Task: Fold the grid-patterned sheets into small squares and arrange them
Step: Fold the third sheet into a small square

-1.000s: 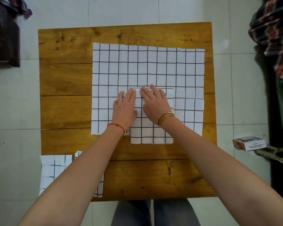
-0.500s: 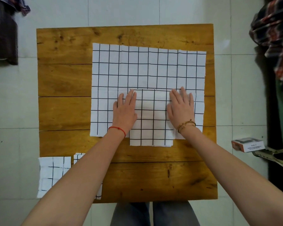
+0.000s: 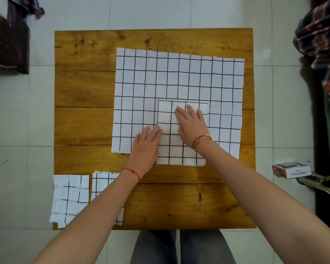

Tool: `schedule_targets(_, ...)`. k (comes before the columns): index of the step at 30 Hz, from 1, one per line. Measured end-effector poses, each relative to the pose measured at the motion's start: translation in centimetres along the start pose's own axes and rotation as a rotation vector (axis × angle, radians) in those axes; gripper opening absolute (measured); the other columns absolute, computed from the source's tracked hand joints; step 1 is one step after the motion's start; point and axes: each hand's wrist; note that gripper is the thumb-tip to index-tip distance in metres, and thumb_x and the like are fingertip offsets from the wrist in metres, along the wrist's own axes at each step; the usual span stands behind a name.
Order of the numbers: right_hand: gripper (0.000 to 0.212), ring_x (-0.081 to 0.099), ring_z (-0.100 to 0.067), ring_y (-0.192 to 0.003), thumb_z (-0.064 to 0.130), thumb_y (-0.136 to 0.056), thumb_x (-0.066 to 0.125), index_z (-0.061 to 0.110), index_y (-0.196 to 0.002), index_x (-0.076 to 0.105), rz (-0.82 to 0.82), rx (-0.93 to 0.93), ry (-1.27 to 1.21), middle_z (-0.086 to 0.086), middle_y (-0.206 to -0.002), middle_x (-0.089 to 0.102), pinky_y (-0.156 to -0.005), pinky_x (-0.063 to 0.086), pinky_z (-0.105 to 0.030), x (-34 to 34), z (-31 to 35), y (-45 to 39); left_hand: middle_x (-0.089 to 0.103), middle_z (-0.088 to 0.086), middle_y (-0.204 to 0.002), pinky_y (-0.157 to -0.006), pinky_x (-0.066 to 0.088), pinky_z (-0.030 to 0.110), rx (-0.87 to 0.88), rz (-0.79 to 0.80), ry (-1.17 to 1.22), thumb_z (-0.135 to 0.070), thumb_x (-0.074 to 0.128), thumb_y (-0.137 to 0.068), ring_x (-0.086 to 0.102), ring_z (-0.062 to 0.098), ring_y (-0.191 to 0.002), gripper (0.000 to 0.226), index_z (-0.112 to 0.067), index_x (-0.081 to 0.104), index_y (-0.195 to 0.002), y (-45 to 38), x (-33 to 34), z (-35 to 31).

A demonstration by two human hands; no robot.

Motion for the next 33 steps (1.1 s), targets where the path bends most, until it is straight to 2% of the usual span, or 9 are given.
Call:
schedule_targets(5, 0.061, 0.002, -0.026, -0.147, 0.024, -0.097, 0.034, 0.017, -0.152, 0.007, 0.006, 0.017, 0.008, 0.003, -0.16, 0.004, -0.118, 0.005, -0.05, 0.2, 0.3, 0.2, 0.036, 0.002, -0.151, -0.111, 0.034, 0.043, 0.029, -0.01, 0.015, -0.017, 0.06, -0.089, 0.033, 0.027, -0.138, 0.062, -0.017, 0.036, -0.146, 4.8, 1.9, -0.1)
schedule_targets(8, 0.061, 0.003, -0.026, -0.146, 0.023, -0.097, 0.034, 0.018, -0.152, 0.009, -0.017, 0.023, -0.008, 0.003, -0.16, 0.006, -0.118, 0.006, -0.05, 0.6, 0.5, 0.3, 0.039, 0.002, -0.147, -0.109, 0.038, 0.045, 0.037, -0.004, 0.071, -0.015, 0.061, -0.087, 0.033, 0.027, -0.137, 0.06, -0.016, 0.04, -0.143, 6.5, 2.6, -0.5)
schedule_targets(12, 0.055, 0.025, -0.027, -0.14, 0.014, -0.092, 0.041, 0.014, -0.145, 0.029, -0.272, 0.057, -0.221, -0.004, -0.153, 0.029, -0.116, 0.022, -0.045, 0.9, 0.1, 1.3, 0.043, 0.001, -0.141, -0.111, 0.035, 0.04, 0.032, -0.05, 0.139, -0.014, 0.057, -0.089, 0.034, 0.023, -0.136, 0.05, -0.017, 0.046, -0.138, 7.2, 2.6, -0.7)
schedule_targets(15, 0.038, 0.048, -0.022, -0.116, 0.011, -0.09, 0.047, 0.011, -0.128, 0.049, -0.532, 0.314, -0.504, -0.007, -0.128, 0.051, -0.1, 0.042, -0.035, 1.0, -1.1, 3.1, 0.047, 0.001, -0.132, -0.106, 0.039, 0.029, -0.074, -0.13, 0.297, -0.014, 0.052, -0.093, 0.04, 0.016, -0.126, 0.042, -0.018, 0.049, -0.135, 6.1, 1.6, -1.0)
schedule_targets(17, 0.022, 0.055, -0.02, -0.099, 0.015, -0.092, 0.049, 0.014, -0.113, 0.055, -0.584, 0.56, -0.677, -0.004, -0.112, 0.056, -0.088, 0.05, -0.034, 1.5, -2.1, 4.4, 0.051, -0.001, -0.124, -0.098, 0.045, 0.025, -0.18, -0.193, 0.411, -0.016, 0.05, -0.095, 0.046, 0.012, -0.116, 0.037, -0.018, 0.05, -0.132, 4.7, 0.7, -1.2)
schedule_targets(20, 0.008, 0.059, -0.019, -0.083, 0.017, -0.09, 0.05, 0.019, -0.095, 0.056, -0.497, 0.739, -0.853, -0.002, -0.092, 0.061, -0.078, 0.054, -0.037, 2.4, -3.2, 5.8, 0.053, -0.003, -0.112, -0.091, 0.048, 0.026, -0.379, -0.218, 0.624, -0.018, 0.054, -0.094, 0.051, 0.011, -0.103, 0.032, -0.017, 0.052, -0.125, 2.2, -0.5, -1.6)
schedule_targets(25, 0.014, 0.055, -0.015, -0.078, 0.022, -0.085, 0.061, 0.012, -0.095, 0.062, -0.354, 0.783, -0.933, 0.002, -0.078, 0.058, -0.073, 0.046, -0.026, 3.1, -3.4, 5.9, 0.06, 0.009, -0.105, -0.081, 0.048, 0.024, -0.607, -0.135, 0.84, -0.015, 0.062, -0.09, 0.057, 0.017, -0.094, 0.029, -0.008, 0.056, -0.117, -1.1, -1.2, -2.0)
schedule_targets(30, 0.019, 0.055, -0.015, -0.081, 0.023, -0.083, 0.066, 0.011, -0.097, 0.059, -0.265, 0.825, -1.002, 0.002, -0.081, 0.057, -0.078, 0.046, -0.027, 2.8, -3.1, 5.4, 0.065, 0.009, -0.103, -0.084, 0.052, 0.03, -0.7, -0.102, 0.844, -0.015, 0.065, -0.087, 0.062, 0.022, -0.098, 0.013, -0.009, 0.063, -0.099, -2.2, -1.0, -2.0)
schedule_targets(33, 0.02, 0.053, -0.015, -0.082, 0.022, -0.083, 0.067, 0.011, -0.097, 0.058, -0.245, 0.837, -1.023, 0.004, -0.079, 0.055, -0.077, 0.043, -0.025, 2.5, -3.1, 5.4, 0.064, 0.004, -0.096, -0.077, 0.047, 0.024, -0.725, -0.123, 0.871, -0.015, 0.064, -0.089, 0.06, 0.017, -0.091, 0.007, -0.01, 0.063, -0.094, -2.2, -1.2, -2.4)
Point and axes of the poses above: each hand's wrist, its own y-axis away from the middle knuckle, its own x-axis out of the palm, z = x × y
